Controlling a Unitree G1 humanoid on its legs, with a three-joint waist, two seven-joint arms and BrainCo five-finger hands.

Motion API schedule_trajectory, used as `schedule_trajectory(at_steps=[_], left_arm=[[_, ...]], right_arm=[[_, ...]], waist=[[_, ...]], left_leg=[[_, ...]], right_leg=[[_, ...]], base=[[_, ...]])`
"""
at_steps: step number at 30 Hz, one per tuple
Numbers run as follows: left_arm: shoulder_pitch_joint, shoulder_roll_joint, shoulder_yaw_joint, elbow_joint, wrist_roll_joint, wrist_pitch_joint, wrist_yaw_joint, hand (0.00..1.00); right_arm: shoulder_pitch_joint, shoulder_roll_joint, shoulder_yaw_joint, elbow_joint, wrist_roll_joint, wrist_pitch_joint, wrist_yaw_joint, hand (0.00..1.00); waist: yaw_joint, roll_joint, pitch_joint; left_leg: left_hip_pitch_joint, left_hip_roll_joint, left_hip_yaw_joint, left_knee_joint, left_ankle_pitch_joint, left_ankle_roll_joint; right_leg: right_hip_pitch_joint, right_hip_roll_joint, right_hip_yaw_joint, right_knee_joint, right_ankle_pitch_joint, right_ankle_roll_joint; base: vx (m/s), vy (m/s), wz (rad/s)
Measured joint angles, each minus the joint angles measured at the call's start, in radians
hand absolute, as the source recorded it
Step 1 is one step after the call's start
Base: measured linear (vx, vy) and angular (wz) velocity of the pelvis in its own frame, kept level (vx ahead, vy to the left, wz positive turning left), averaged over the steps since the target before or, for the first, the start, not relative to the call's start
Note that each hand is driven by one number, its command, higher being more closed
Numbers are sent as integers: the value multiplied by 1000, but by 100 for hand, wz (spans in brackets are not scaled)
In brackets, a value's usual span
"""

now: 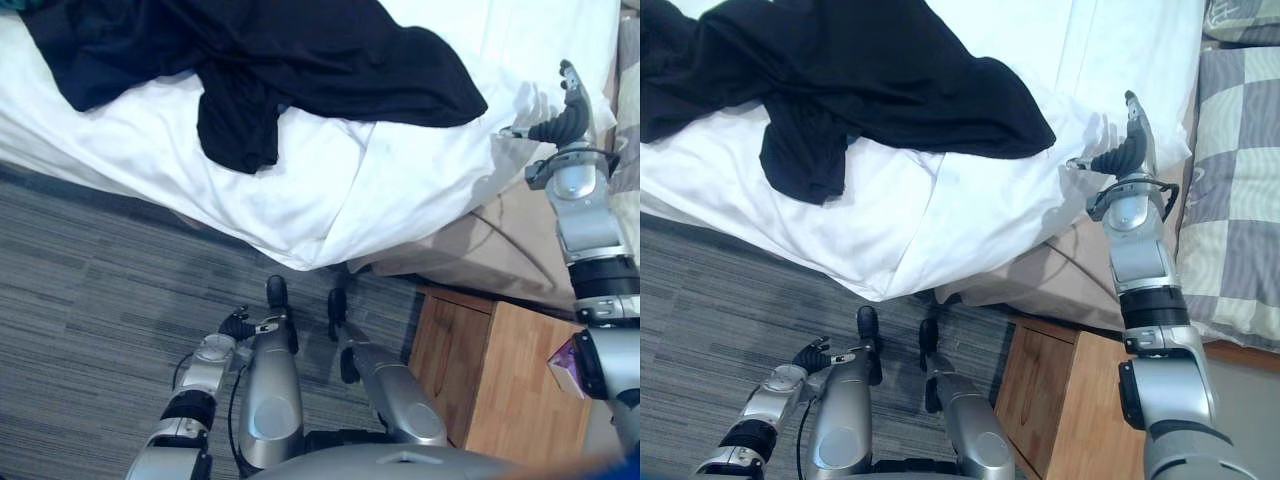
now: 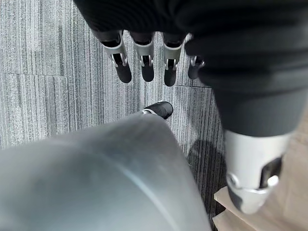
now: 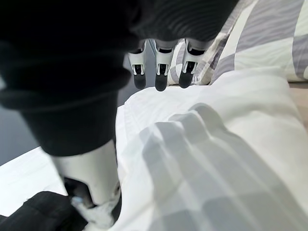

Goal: Tidy the bed and pick cloth on bed and put in laundry

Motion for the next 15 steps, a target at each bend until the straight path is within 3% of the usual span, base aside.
schedule_trajectory(at_steps=[2, 7, 15], left_arm=[[1, 9, 13, 3, 10, 7, 1, 0], [7, 11, 36, -2, 20, 1, -1, 0], [-7, 13, 27, 0, -6, -11, -20, 0]], right_arm=[[0, 4, 0, -15, -6, -1, 4, 0], [15, 34, -15, -10, -7, 2, 14, 0], [-31, 35, 30, 84, -6, 1, 17, 0]], waist=[[0, -14, -2], [-1, -16, -4], [7, -22, -10]], left_leg=[[-28, 2, -3, 42, -12, -3], [-81, 24, -28, 126, -45, -1], [-161, -9, -41, 128, -43, 20]], right_leg=[[-2, -5, -2, -4, -39, 1], [-9, 10, -28, -3, -42, 12], [-90, -18, -61, 16, -35, 17]], base=[[-34, -51, 2], [-28, 13, 5], [10, 69, 11]])
